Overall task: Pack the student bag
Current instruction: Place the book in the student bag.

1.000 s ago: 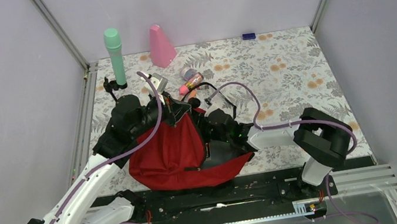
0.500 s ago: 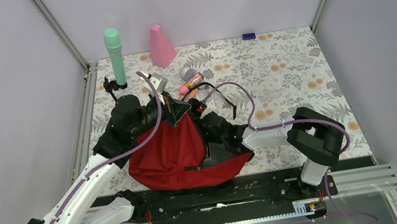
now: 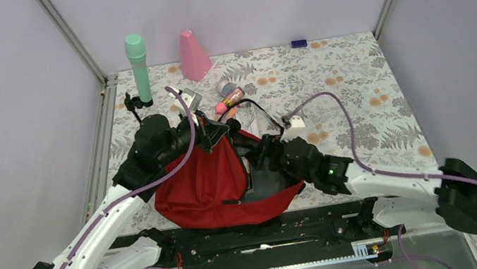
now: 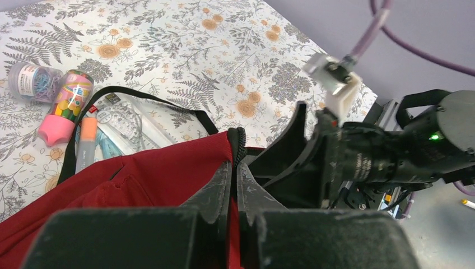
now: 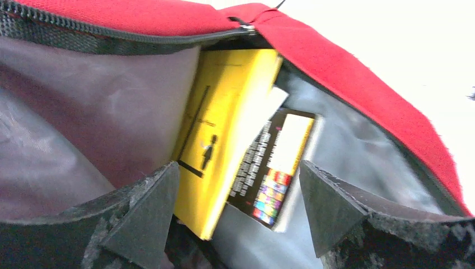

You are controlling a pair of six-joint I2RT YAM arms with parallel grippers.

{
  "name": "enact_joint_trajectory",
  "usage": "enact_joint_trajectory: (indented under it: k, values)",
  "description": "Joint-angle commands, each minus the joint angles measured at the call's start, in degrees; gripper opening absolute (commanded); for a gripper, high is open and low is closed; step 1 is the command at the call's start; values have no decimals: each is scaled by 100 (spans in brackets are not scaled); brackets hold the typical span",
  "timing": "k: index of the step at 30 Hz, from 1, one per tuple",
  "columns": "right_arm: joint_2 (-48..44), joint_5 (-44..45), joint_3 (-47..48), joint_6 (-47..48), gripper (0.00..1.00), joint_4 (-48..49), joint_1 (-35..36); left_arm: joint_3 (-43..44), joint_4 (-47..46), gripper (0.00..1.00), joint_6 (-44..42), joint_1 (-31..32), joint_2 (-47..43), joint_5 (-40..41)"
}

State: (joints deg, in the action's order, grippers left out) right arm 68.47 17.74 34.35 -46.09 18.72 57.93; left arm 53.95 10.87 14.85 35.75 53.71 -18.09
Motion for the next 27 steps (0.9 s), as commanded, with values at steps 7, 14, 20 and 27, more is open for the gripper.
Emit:
enact_joint_trajectory:
  k: [7,14,20,27]
  values:
    - [-3187,1836,-700,711,87,-2888,-186,281,-25,44,-10,211,663,-157]
    - [-4427,1571,-646,2052,87,-3397,-186,512,435,98,-83,334,563,254]
    - [-3210,-593,52,2451,78,-3170,-178,512,930,99,769,291,302,1830]
    - [-1558,-1741,610,2350,72,-2765,397,-887,838,99,2147,288,-712,2779]
